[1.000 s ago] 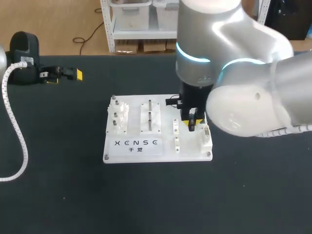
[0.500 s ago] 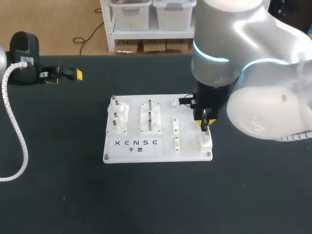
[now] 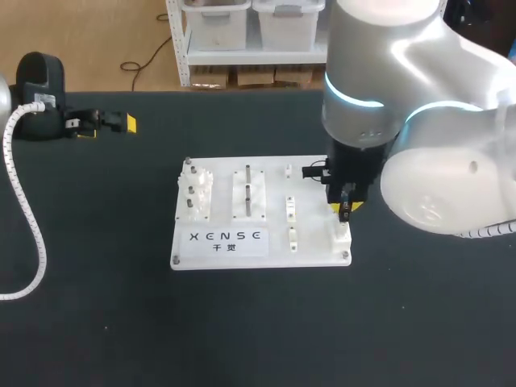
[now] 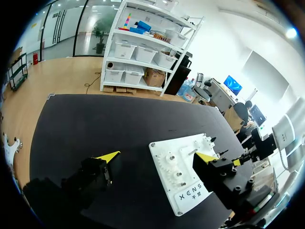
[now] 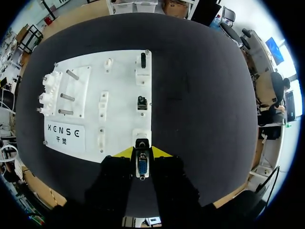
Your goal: Insert the USB connector, Ethernet cable, and multi-pin plug into their matching sockets one by one.
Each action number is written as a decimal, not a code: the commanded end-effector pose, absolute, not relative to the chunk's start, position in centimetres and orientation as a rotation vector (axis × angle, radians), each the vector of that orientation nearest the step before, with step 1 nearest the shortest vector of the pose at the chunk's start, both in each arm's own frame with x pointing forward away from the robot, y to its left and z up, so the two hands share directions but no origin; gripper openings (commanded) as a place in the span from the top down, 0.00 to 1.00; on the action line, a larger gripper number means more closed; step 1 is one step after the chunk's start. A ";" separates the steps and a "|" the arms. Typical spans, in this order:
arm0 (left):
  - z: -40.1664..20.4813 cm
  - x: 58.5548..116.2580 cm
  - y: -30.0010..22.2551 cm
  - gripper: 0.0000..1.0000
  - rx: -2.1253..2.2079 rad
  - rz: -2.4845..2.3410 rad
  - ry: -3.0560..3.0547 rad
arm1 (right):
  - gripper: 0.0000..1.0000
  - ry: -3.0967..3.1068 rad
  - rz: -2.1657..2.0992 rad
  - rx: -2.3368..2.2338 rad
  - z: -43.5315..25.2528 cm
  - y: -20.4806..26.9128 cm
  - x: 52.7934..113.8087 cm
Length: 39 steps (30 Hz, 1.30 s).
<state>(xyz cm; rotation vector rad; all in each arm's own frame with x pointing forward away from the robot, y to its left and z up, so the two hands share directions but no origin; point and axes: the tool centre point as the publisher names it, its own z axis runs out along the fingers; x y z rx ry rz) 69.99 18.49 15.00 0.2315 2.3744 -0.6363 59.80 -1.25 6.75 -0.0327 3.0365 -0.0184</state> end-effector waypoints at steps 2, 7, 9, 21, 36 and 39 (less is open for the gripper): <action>15.0 70.0 18.5 0.00 0.232 -0.636 2.374 | 1.00 3.033 -0.021 -0.032 6.7 -1.4 59.6; 15.0 70.0 18.5 0.00 0.232 -0.636 2.374 | 1.00 3.040 -0.024 -0.035 6.4 -1.3 59.4; 15.0 70.0 18.5 0.00 0.232 -0.636 2.374 | 1.00 3.042 -0.026 -0.035 6.3 -1.3 59.4; 15.0 70.0 18.5 0.00 0.232 -0.636 2.374 | 1.00 3.039 -0.030 -0.027 6.1 -1.1 59.5; 15.0 70.0 18.5 0.00 0.232 -0.636 2.374 | 1.00 3.052 -0.044 -0.020 5.6 -1.2 59.5; 15.0 70.0 18.5 0.00 0.232 -0.636 2.374 | 1.00 3.055 -0.053 -0.015 5.5 -1.2 59.5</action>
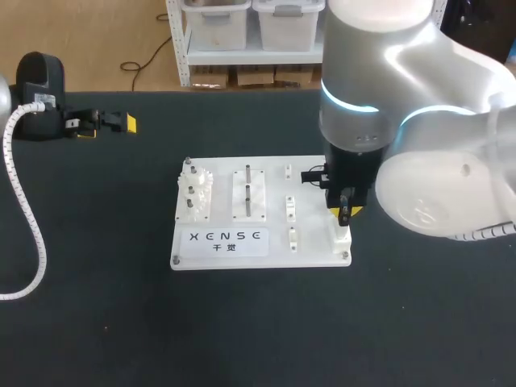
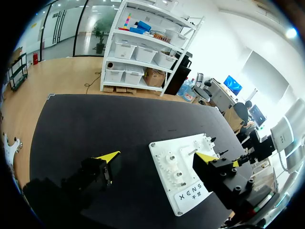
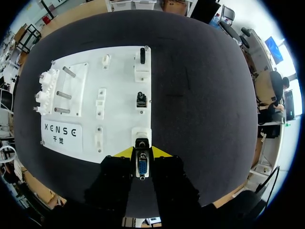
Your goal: Insert the USB connector, Ethernet cable, and multi-pin plug into their matching sockets one by one.
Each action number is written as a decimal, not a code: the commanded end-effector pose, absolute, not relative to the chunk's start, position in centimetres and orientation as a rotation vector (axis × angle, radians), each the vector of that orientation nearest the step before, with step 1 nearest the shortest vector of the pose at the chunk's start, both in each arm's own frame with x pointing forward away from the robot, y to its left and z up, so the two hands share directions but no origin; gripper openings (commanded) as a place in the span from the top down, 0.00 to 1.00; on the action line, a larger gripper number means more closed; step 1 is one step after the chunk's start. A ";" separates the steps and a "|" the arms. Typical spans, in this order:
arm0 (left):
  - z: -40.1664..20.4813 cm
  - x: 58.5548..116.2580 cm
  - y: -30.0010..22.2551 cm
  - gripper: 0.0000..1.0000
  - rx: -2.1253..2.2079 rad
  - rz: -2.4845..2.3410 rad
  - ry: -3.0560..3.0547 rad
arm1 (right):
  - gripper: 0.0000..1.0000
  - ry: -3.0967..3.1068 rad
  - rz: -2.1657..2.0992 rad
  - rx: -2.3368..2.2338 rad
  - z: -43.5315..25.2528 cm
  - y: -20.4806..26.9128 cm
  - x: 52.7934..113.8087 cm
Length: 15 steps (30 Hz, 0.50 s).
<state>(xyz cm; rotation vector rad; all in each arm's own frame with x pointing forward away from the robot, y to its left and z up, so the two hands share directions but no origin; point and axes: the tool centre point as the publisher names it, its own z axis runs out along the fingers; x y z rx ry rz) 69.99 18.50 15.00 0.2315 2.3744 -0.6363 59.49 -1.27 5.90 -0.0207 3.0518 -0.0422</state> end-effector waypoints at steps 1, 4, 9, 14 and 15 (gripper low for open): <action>15.0 70.0 18.5 0.00 0.232 -0.636 2.374 | 1.00 3.056 -0.055 -0.013 5.5 -1.2 59.5; 15.0 70.0 18.5 0.00 0.232 -0.636 2.374 | 1.00 3.059 -0.057 -0.010 5.2 -1.2 59.6; 15.0 70.0 18.5 0.00 0.232 -0.636 2.374 | 1.00 3.072 -0.057 -0.005 4.9 -0.9 59.6; 15.0 70.0 18.5 0.00 0.232 -0.636 2.374 | 1.00 3.086 -0.073 0.000 4.5 -1.0 59.6; 15.0 70.0 18.5 0.00 0.232 -0.636 2.374 | 1.00 3.093 -0.082 0.006 4.3 -1.0 59.6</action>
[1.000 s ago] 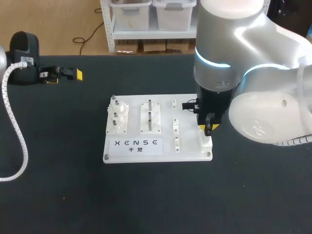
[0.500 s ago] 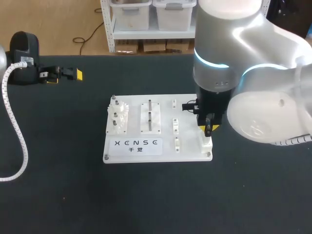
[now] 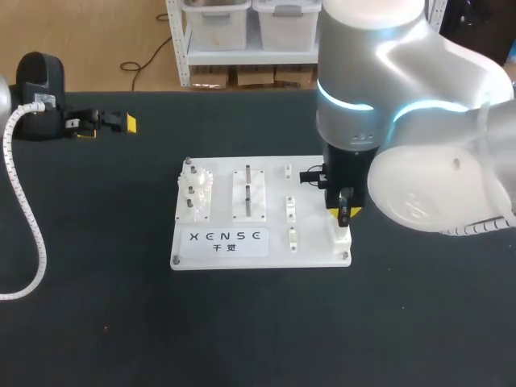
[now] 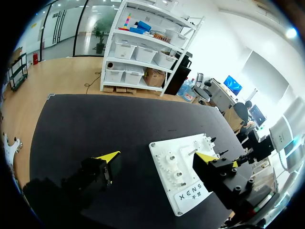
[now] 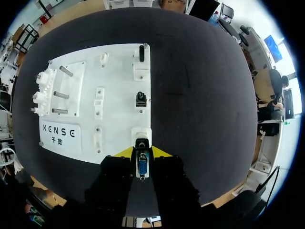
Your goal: Insert the USB connector, Ethernet cable, and multi-pin plug into their matching sockets one by one.
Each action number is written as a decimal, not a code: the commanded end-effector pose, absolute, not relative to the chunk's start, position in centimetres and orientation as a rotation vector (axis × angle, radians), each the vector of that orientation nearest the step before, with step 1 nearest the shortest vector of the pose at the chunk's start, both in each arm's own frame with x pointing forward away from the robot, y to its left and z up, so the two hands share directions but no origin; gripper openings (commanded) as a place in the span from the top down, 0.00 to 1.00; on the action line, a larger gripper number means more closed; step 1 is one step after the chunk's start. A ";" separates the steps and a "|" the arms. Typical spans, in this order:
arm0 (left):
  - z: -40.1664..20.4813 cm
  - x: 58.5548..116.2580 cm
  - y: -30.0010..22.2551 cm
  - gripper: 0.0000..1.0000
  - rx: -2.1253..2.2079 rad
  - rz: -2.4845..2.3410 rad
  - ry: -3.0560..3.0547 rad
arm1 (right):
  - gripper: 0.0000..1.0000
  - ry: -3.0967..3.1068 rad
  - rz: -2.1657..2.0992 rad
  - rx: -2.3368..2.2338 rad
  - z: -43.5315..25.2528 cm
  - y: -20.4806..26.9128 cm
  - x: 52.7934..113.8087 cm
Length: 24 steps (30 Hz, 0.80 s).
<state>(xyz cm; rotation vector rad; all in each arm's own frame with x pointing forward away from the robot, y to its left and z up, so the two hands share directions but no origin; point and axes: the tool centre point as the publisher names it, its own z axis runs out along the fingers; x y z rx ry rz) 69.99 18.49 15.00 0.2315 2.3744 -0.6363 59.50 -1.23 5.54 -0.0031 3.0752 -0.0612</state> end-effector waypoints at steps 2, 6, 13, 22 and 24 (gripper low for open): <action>15.0 70.0 18.5 0.00 0.232 -0.636 2.374 | 1.00 3.102 -0.094 0.013 4.0 -1.1 59.7; 15.0 70.0 18.5 0.00 0.232 -0.636 2.374 | 1.00 3.114 -0.111 0.016 3.6 -1.1 59.8; 15.0 70.0 18.5 0.00 0.232 -0.636 2.374 | 1.00 3.128 -0.114 0.022 3.3 -1.1 59.8; 15.0 70.0 18.5 0.00 0.232 -0.636 2.374 | 0.00 3.085 -0.071 0.002 5.1 -0.9 60.5; 15.0 70.0 18.5 0.00 0.232 -0.636 2.374 | 0.00 3.074 -0.063 -0.004 5.5 -0.9 60.7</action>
